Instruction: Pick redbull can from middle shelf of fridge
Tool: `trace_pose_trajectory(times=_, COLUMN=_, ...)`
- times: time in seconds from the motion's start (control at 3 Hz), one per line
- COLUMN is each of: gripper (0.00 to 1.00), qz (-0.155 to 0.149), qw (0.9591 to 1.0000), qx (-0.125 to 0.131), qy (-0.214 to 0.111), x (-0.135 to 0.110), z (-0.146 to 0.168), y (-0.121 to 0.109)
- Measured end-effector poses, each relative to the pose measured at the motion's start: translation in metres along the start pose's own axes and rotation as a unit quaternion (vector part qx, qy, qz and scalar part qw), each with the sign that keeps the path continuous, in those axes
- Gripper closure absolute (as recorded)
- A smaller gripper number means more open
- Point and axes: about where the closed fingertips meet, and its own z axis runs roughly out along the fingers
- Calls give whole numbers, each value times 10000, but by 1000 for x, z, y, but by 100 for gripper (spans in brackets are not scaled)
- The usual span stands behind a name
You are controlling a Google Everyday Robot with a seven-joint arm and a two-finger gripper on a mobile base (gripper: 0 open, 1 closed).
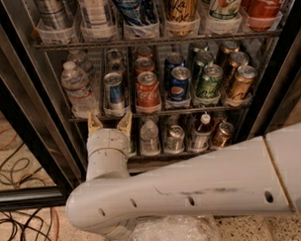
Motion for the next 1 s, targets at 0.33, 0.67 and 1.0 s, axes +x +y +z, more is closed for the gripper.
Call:
trace_pose_trajectory(times=0.33, gripper=31, qz=-13, qw=9999, qx=54, qy=94, x=10, z=14, y=-5)
trace_pose_trajectory(times=0.67, gripper=33, qz=-50, qw=9999, qx=124, qy=73, x=14, z=24, y=-9)
trace_pose_trajectory(times=1.0, gripper=33, qz=-116, qw=9996, qx=241, qy=-3, x=12, z=29, y=-16)
